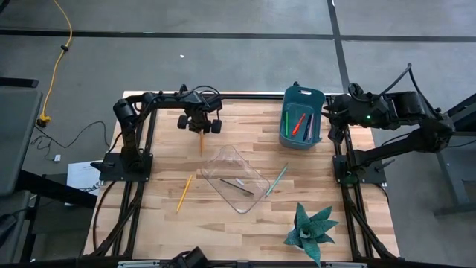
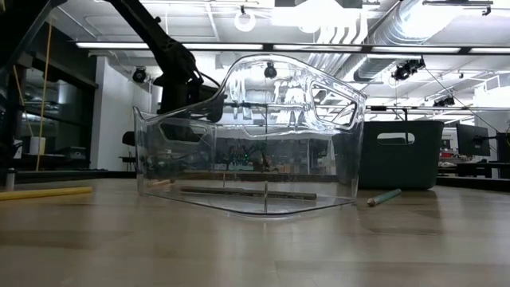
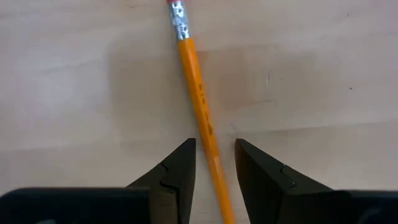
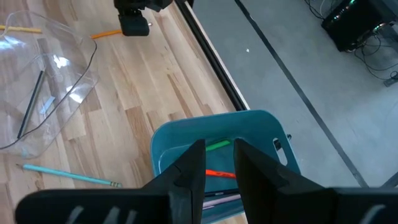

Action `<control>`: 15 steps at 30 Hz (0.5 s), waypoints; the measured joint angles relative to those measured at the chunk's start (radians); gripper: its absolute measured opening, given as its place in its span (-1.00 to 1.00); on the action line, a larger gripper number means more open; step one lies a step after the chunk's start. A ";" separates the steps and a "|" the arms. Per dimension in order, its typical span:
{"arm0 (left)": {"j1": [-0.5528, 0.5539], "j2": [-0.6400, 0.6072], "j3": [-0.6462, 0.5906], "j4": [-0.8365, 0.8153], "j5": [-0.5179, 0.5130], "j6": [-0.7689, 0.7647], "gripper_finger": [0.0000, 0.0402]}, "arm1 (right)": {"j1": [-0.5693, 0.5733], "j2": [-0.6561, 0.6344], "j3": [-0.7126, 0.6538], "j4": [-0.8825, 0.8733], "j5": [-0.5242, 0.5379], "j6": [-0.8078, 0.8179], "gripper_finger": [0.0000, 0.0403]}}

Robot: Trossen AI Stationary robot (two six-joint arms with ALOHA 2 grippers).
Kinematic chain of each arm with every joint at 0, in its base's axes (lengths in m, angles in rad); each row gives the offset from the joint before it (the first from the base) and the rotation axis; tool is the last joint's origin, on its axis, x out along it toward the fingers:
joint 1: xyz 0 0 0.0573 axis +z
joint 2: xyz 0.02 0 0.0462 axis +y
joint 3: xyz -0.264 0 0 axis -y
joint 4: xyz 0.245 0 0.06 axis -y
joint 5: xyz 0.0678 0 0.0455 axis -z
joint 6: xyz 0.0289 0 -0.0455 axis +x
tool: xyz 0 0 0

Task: Sort pens & pencils
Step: Put the orange pencil into the transparent bin

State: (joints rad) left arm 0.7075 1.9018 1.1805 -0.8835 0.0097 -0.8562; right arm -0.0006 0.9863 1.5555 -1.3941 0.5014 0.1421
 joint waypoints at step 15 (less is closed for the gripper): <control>-0.001 0.000 0.000 0.006 -0.002 0.013 -0.50 | 0.000 0.000 0.000 0.000 0.000 0.014 -0.63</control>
State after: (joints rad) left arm 0.7067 1.9015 1.1805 -0.8777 0.0078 -0.8436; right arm -0.0006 0.9867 1.5555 -1.3941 0.5014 0.1566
